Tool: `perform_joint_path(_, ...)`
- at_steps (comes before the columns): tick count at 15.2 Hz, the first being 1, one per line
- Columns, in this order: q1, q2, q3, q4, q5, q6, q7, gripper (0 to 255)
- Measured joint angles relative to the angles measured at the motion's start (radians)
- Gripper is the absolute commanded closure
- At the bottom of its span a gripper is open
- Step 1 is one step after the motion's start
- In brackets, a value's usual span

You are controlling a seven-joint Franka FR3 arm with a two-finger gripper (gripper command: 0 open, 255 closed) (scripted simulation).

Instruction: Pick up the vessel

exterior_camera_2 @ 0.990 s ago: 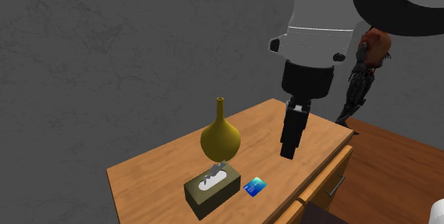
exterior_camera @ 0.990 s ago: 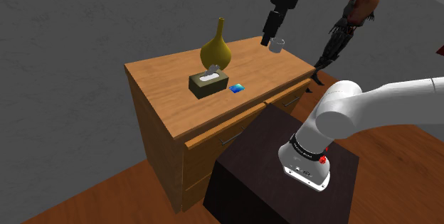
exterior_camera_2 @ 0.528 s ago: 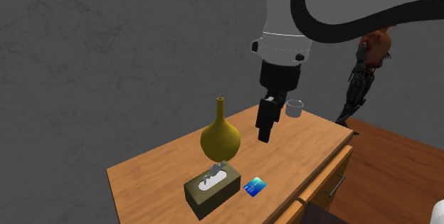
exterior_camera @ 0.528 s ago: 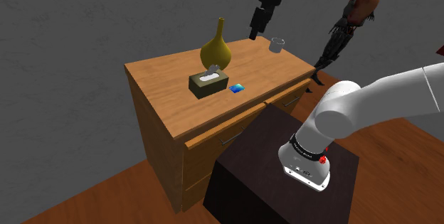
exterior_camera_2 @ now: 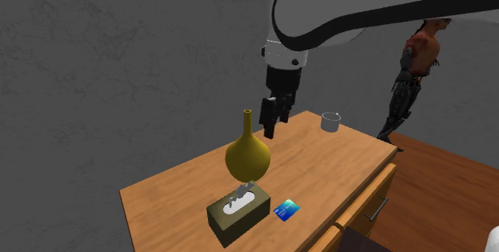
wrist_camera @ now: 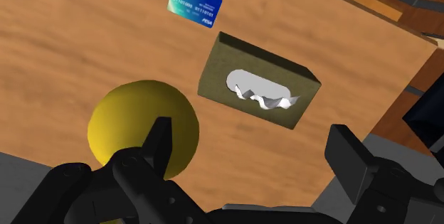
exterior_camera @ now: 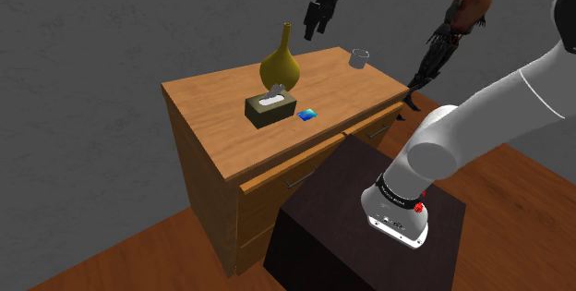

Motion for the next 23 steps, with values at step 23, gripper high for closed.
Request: perform_joint_path(23, -0.080, 0.653, -0.093, 0.600, 0.093, 0.075, -0.118, 0)
